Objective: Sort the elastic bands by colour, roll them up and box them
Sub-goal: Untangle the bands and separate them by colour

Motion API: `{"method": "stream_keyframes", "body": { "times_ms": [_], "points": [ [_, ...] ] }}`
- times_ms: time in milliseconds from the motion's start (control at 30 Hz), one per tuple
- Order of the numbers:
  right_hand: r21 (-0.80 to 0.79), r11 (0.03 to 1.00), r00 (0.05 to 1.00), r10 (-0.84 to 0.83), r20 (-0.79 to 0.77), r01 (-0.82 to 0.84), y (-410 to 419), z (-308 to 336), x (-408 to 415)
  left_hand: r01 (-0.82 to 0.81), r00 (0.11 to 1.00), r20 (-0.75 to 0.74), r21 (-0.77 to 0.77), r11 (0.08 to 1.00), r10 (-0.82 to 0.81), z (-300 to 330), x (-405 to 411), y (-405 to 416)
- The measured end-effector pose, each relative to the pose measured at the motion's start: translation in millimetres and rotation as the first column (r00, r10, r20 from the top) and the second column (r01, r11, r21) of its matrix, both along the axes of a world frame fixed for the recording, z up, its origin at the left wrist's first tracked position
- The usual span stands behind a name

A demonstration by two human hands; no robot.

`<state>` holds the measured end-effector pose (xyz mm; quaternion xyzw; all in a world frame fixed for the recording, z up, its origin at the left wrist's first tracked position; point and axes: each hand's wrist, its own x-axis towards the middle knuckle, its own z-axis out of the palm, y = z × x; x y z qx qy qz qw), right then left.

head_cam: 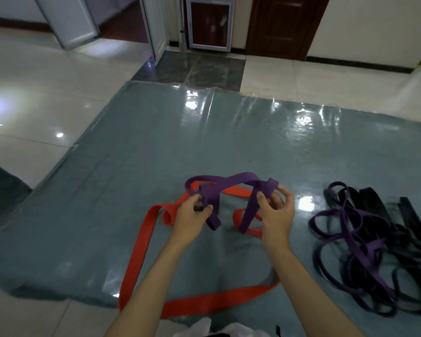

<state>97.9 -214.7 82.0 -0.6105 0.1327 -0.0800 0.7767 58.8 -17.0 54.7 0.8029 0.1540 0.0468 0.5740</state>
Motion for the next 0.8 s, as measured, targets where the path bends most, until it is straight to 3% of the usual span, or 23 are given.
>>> {"method": "stream_keyframes", "body": {
  "times_ms": [100, 200, 367, 500, 633, 800],
  "points": [
    [-0.216, 0.973, 0.987, 0.105, 0.120, -0.077, -2, 11, -3, 0.040, 0.995, 0.100, -0.098, 0.994, -0.030, 24, -3, -9],
    [-0.420, 0.897, 0.962, 0.222, 0.157, -0.138, -6, 16, 3, 0.064, 0.993, 0.100, -0.039, 0.997, -0.059, 33, -3, -11],
    [-0.154, 0.976, 0.983, 0.168, 0.079, -0.155, -23, 9, 8, 0.070, 0.996, 0.049, -0.015, 0.997, -0.069, 28, -5, -6],
    [-0.312, 0.913, 0.961, 0.277, 0.009, -0.261, -21, 2, 5, 0.157, 0.986, -0.040, -0.064, 0.985, -0.160, 15, -11, -21],
    [-0.443, 0.812, 0.913, 0.408, -0.032, -0.379, -6, -5, 0, 0.132, 0.985, -0.071, -0.265, 0.955, -0.156, -5, -20, -51],
    [-0.441, 0.710, 0.817, 0.568, -0.102, -0.549, -3, -16, -7, -0.118, 0.992, -0.079, -0.223, 0.968, 0.103, -27, -21, -65]
  ]
}}
